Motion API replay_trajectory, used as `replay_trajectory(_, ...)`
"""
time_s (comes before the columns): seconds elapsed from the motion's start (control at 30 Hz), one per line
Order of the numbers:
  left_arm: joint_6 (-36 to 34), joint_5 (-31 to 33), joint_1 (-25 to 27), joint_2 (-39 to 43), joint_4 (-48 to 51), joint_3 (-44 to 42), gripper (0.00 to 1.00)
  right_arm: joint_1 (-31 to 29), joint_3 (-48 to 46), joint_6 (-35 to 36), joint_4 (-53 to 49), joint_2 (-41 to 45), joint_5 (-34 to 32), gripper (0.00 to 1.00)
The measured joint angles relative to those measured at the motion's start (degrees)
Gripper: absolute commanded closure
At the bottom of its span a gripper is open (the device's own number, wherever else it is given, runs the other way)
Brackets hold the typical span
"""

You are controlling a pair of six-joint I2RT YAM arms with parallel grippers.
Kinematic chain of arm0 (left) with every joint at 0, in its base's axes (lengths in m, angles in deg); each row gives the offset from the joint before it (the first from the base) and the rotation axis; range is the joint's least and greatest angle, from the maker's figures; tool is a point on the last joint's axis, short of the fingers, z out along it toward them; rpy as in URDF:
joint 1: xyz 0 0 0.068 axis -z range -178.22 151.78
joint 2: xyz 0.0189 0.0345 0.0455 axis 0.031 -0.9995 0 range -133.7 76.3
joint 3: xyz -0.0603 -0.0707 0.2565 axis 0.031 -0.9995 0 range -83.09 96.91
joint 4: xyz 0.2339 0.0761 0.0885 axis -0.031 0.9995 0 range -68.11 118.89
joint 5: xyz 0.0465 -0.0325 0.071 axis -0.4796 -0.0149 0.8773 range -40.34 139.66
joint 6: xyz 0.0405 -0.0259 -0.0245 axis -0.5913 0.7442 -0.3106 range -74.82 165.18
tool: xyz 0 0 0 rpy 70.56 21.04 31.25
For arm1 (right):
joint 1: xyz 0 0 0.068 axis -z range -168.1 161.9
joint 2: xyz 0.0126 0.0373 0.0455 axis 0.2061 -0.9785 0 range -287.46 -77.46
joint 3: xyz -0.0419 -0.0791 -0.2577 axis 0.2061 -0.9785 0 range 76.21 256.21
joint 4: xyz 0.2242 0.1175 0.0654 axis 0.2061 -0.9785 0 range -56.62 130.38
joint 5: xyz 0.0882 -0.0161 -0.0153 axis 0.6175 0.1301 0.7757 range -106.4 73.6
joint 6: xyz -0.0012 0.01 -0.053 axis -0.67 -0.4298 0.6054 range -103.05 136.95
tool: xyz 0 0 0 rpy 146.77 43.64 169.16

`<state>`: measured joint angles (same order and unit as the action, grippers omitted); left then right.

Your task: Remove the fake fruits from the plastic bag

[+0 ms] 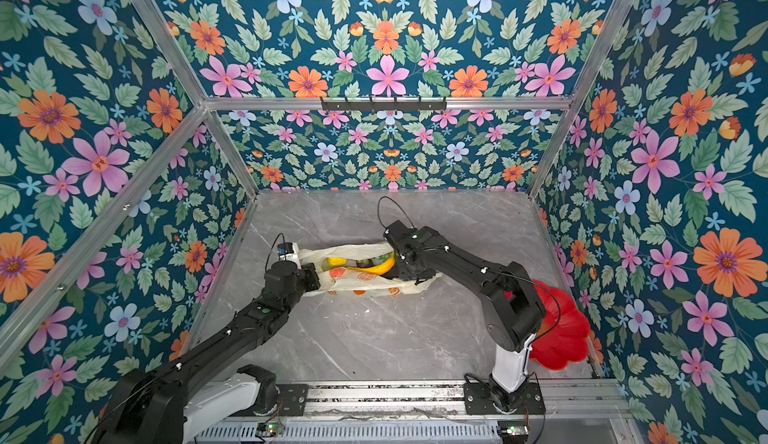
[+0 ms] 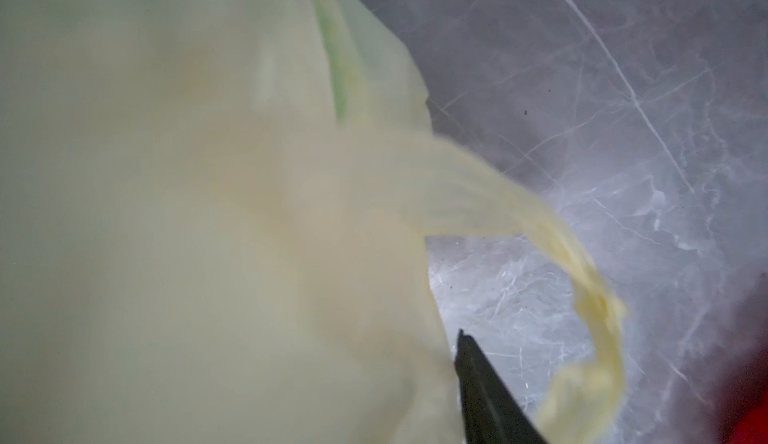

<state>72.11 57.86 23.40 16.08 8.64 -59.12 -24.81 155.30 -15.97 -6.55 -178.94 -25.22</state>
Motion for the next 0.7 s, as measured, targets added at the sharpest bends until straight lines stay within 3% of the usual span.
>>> replay_trajectory(0.17, 1.70, -1.68, -3.34, -0.68, -0.35, -1.55, 1.00, 6.86, -5.86, -1.90, 10.08, 4.87, 7.98, 1.00)
replay_trajectory(0.37, 2.71, -7.08, -5.51, -4.39, -1.01, 0.76, 1.00, 14.56, -10.51, -4.39, 20.72, 10.71, 19.06, 1.00)
replay_trajectory(0.7, 2.47, -15.65, -4.07, -19.50, -4.04, 20.02, 1.00, 14.75, -5.75, -4.61, 27.56, 10.45, 24.68, 1.00)
